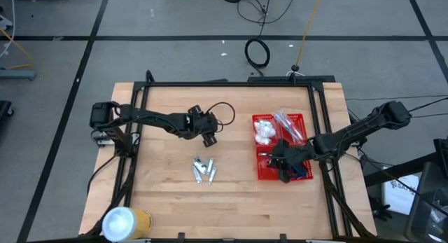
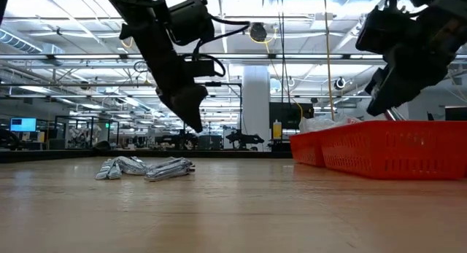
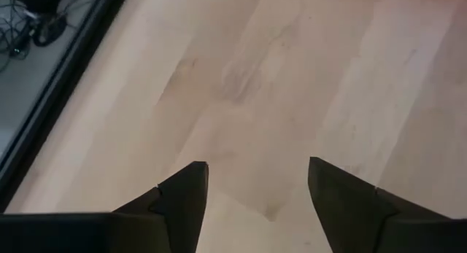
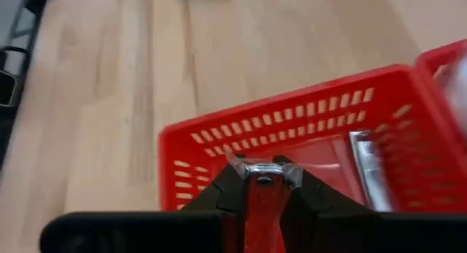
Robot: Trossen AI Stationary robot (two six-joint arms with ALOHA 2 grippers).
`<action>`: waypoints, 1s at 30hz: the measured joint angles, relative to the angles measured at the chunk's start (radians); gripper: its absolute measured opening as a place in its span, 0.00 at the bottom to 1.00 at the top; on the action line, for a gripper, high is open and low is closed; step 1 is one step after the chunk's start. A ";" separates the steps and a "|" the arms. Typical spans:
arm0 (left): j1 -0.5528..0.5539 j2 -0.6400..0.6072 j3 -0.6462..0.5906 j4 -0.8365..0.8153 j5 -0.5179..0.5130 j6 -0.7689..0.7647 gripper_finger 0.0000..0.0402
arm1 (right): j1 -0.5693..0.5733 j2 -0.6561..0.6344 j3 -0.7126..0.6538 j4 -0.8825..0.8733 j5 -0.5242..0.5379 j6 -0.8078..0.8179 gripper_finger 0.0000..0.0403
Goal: Pick & Place Travel size toiletries
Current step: Put the nail cutter into the bottom left red bin
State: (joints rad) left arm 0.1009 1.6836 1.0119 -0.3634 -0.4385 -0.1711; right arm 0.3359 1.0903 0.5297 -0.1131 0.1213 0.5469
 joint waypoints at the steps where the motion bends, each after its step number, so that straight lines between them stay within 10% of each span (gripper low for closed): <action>1: 0.001 0.000 0.000 0.009 0.000 0.003 0.56 | 0.000 0.004 0.000 0.007 -0.016 0.011 0.09; 21: 0.003 0.000 0.000 0.071 0.001 0.036 0.54 | -0.009 0.005 0.000 -0.019 -0.008 0.009 0.22; 30: 0.003 0.000 0.000 0.077 0.002 0.037 0.55 | -0.009 0.003 -0.001 0.007 0.248 -0.121 0.36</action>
State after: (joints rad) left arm 0.1036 1.6836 1.0122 -0.2861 -0.4366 -0.1341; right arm 0.3266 1.0931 0.5291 -0.1064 0.3693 0.4261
